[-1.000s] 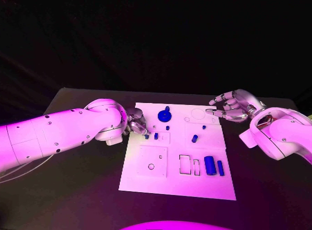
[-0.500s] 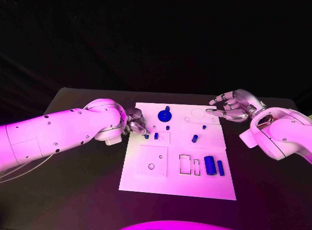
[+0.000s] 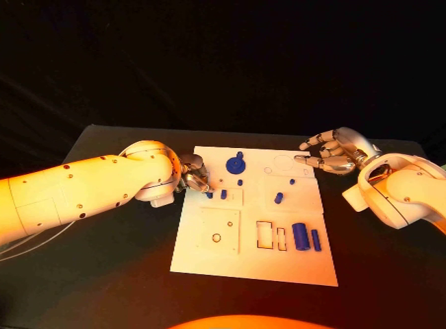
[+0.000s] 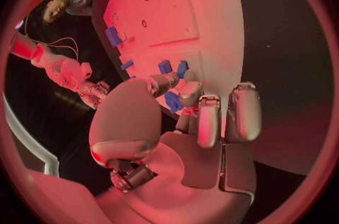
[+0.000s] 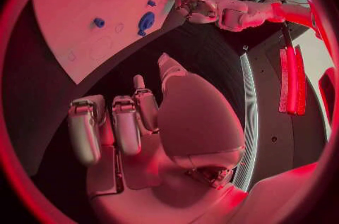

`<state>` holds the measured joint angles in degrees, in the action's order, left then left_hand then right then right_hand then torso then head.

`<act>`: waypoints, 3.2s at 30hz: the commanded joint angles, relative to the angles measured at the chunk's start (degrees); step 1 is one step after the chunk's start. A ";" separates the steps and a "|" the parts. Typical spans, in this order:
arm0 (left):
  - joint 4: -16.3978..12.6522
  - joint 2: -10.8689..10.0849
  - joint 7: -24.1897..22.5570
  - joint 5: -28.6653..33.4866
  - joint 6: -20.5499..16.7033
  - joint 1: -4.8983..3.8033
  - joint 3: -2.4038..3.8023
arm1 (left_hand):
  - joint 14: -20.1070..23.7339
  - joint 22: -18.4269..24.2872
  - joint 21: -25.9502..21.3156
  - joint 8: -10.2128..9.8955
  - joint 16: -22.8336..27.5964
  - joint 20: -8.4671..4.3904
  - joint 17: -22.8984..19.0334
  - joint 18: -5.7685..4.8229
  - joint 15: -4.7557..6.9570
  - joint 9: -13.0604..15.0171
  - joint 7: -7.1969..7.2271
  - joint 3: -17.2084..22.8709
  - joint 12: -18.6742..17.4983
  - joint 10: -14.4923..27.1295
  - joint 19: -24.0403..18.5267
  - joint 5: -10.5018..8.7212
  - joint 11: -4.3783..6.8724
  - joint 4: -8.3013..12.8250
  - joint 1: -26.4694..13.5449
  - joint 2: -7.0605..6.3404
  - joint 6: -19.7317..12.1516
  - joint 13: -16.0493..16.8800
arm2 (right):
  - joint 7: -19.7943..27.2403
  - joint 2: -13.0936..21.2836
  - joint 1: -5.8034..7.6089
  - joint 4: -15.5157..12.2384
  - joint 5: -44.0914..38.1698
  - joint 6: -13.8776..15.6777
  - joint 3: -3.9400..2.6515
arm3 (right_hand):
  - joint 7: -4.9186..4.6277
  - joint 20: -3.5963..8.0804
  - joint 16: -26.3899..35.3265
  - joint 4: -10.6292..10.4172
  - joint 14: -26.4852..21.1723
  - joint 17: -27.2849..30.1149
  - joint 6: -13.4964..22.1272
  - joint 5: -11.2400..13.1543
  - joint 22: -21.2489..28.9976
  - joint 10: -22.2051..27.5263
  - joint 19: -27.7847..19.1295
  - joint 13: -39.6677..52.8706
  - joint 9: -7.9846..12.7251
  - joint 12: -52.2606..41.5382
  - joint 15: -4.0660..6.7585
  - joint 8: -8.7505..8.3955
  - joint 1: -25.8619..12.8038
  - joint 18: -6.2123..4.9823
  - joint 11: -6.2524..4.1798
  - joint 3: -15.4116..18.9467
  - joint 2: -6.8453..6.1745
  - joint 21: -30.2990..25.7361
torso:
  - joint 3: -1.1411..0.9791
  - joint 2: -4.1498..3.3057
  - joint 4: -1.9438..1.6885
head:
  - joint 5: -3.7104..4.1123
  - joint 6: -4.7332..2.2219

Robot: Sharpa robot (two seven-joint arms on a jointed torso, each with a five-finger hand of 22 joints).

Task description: Assemble the parts on the task board

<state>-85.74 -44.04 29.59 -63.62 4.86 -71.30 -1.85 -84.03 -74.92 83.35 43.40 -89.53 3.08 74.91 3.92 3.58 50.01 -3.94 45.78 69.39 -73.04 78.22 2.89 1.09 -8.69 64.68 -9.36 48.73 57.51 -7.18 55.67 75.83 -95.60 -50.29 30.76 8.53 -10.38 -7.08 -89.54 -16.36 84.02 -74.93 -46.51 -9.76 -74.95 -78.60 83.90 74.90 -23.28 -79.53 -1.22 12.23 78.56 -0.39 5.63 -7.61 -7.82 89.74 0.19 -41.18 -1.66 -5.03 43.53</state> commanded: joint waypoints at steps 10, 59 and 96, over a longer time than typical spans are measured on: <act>-0.40 0.12 -0.43 0.15 1.17 0.08 -0.07 | -5.94 -0.84 0.29 0.30 -0.43 -0.03 15.02 -0.49 0.30 -0.02 0.81 7.69 0.17 -0.65 0.36 0.19 -0.18 7.17 0.18 -0.37 0.31 0.21 | 0.77 0.08 -0.04 -0.08 -0.22 -0.53 -0.01 | 0.00 -0.02 0.22 -0.12 5.53 -13.29 0.56 -0.30 -15.05 0.16 6.10 3.15 0.07 0.12 0.02 0.27 -0.47 0.39 -0.08 -0.31 0.12 0.26 | -0.07 0.00 0.07 | 0.01 0.15; 1.65 0.96 -0.41 1.78 -0.21 0.77 -0.26 | -5.81 -0.74 -0.19 -0.56 -0.19 -0.79 14.62 -0.50 0.90 0.08 1.69 -6.90 -0.16 -1.13 0.61 0.07 0.43 -3.12 -6.00 -2.48 2.88 0.27 | 0.87 0.17 -0.04 0.02 -0.09 -0.52 -0.01 | 0.00 0.00 0.25 -0.19 5.51 -13.22 0.64 -0.29 -15.05 0.24 6.10 3.05 0.11 0.20 0.03 0.39 -0.75 0.39 -0.08 -0.31 0.16 0.26 | -0.02 0.01 0.05 | 0.34 0.38; -0.89 -4.16 -13.28 20.08 -11.09 0.73 1.79 | -0.53 11.24 -7.80 -5.29 7.47 1.65 3.10 2.25 -2.17 -1.66 -2.22 -19.24 -13.11 15.21 -9.64 0.19 -3.08 -7.41 3.30 3.04 -5.17 -17.39 | 3.45 0.27 -0.09 2.23 -0.48 -0.26 0.05 | 0.99 1.21 4.93 0.08 3.17 -4.40 0.07 1.06 -7.79 20.61 1.50 -29.00 0.18 32.38 1.33 3.60 1.84 -1.95 -1.41 -4.02 -0.52 -8.78 | 0.02 0.08 0.00 | 1.34 -0.86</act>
<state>-86.33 -48.16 23.05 -49.50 -3.18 -70.54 -0.12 -84.00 -63.82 75.68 38.20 -82.13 4.62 74.94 5.29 1.65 48.39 -6.18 26.46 56.49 -58.15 68.67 3.01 -1.97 -16.04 67.54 -6.25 43.72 40.51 -5.81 55.95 75.78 -93.45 -50.16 30.79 8.58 -9.40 -6.12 -84.87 -16.28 83.92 -74.90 -46.23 -8.95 -74.94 -59.39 84.01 47.22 -23.19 -48.54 -0.28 15.53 79.97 -1.29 5.29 -11.37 -8.33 81.41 0.18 -41.14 -1.57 -3.79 42.84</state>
